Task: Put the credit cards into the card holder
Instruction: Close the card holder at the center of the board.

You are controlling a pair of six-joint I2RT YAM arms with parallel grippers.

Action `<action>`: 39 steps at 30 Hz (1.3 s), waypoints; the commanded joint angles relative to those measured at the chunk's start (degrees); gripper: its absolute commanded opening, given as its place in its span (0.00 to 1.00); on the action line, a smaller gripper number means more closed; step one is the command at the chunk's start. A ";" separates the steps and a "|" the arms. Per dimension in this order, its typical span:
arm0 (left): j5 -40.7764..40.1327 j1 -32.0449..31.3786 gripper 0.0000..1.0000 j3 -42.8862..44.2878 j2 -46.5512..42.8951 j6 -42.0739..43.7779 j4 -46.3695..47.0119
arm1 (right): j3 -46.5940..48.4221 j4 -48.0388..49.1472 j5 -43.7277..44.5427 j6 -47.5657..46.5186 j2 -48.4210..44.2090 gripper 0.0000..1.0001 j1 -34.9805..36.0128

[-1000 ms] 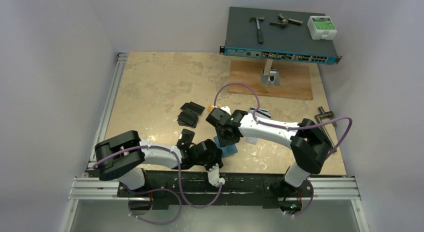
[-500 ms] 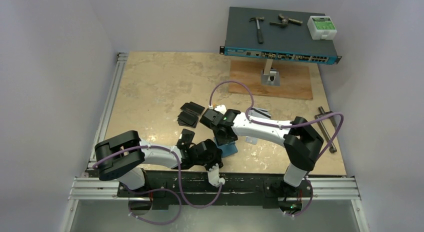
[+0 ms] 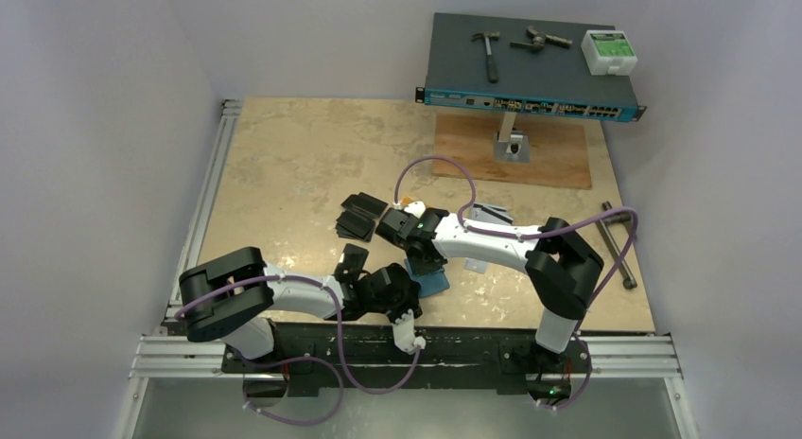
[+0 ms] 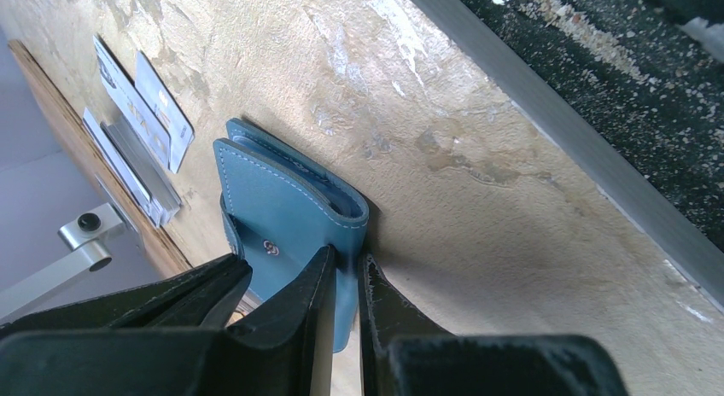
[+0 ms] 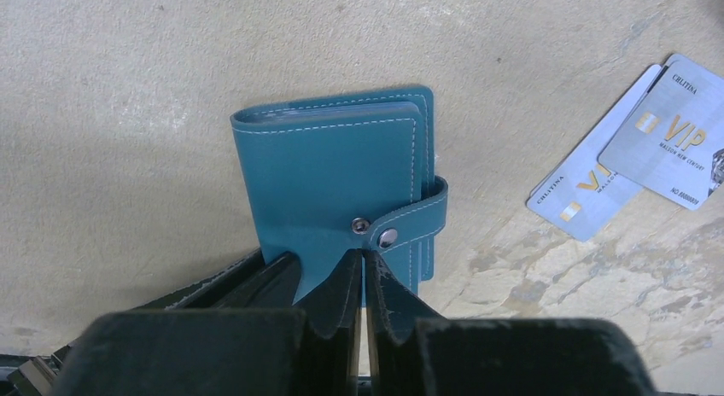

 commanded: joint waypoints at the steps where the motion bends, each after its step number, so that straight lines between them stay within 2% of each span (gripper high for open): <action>1: 0.66 0.29 0.00 -2.22 1.32 -1.89 -11.95 | -0.31 0.56 2.63 1.15 -2.35 0.00 0.12; 6: 0.76 0.29 0.00 -2.20 1.28 -2.06 -12.37 | -0.75 1.27 3.50 1.59 -2.78 0.00 0.14; 26: 0.50 0.30 0.00 -1.79 1.25 -1.94 -12.83 | -3.00 6.73 -3.97 -0.30 -0.07 0.00 -0.14; 32: 0.41 0.29 0.00 -1.79 1.13 -1.87 -13.18 | -2.67 5.74 -4.78 -0.04 -0.40 0.00 -0.13; 33: 0.45 0.30 0.00 -1.79 1.06 -1.86 -13.25 | -2.04 4.39 -3.29 0.58 -1.11 0.04 -0.14; 35: 0.41 0.31 0.00 -1.78 0.97 -1.89 -13.34 | -0.11 1.74 0.30 1.36 -2.83 0.18 -0.09; 39: 0.58 0.29 0.00 -1.63 0.97 -2.11 -13.38 | 3.36 -2.61 4.46 1.89 -4.78 0.29 -0.08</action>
